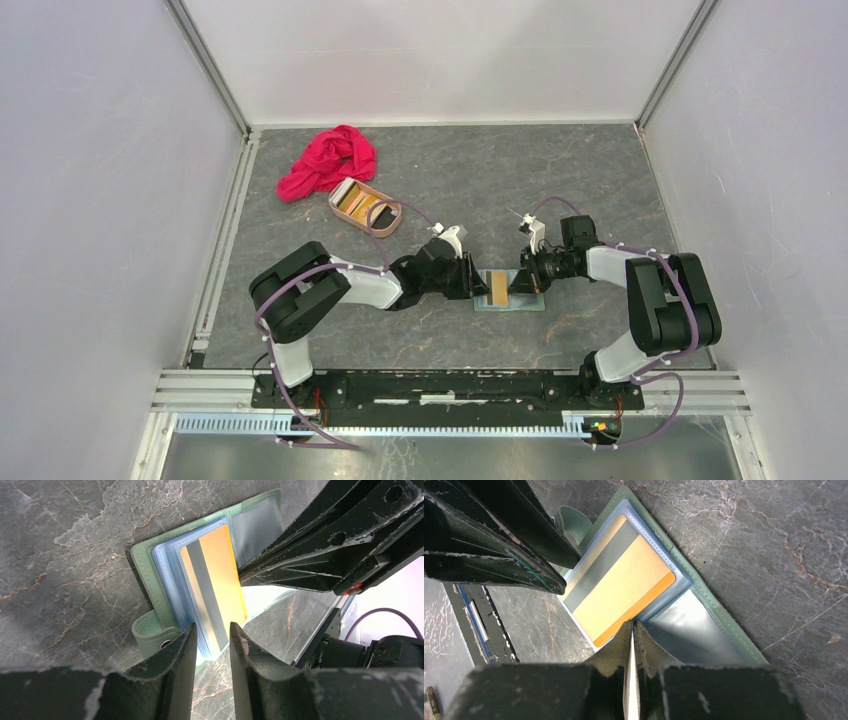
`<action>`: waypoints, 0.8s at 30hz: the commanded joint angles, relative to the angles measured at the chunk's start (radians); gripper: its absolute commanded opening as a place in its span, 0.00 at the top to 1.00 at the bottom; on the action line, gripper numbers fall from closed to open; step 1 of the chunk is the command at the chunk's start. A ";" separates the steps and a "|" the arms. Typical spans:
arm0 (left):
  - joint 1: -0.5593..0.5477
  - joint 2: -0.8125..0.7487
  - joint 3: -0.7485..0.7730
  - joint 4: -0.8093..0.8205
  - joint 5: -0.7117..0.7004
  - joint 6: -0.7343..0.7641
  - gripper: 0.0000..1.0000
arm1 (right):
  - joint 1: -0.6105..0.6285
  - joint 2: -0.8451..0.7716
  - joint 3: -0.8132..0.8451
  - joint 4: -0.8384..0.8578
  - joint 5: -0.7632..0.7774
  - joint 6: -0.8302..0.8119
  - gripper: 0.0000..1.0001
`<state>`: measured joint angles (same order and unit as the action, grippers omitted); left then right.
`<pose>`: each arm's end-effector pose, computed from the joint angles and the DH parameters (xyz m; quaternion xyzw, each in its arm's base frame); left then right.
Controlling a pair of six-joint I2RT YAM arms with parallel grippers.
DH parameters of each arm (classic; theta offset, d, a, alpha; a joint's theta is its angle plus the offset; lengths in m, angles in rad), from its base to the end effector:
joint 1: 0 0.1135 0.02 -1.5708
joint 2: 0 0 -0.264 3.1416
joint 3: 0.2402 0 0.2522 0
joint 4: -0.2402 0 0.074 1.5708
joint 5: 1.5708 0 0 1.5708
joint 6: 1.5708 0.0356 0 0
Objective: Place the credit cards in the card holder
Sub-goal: Turn over the card slot in the card holder.
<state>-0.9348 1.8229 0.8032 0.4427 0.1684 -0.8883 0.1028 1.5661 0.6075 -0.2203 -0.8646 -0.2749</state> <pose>0.2071 -0.2905 0.1324 0.0604 0.8748 -0.4208 0.2325 0.2416 0.0522 0.1218 -0.2473 0.8595 0.3942 0.2115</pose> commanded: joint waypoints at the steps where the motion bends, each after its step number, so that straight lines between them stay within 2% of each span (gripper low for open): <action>1: -0.011 -0.017 0.028 0.021 0.015 -0.003 0.63 | 0.003 0.027 0.008 0.004 0.074 -0.021 0.90; 14: -0.018 -0.035 0.029 0.085 0.055 -0.022 0.65 | 0.003 0.019 0.008 0.003 0.064 -0.024 0.89; 24: -0.018 -0.006 0.016 0.221 0.112 -0.075 0.65 | 0.000 -0.052 0.008 0.003 0.039 -0.047 0.79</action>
<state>-0.9447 1.8206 0.8055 0.5629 0.2447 -0.9230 0.1032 1.5513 0.6075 -0.2287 -0.8711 -0.2810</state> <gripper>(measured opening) 0.349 0.193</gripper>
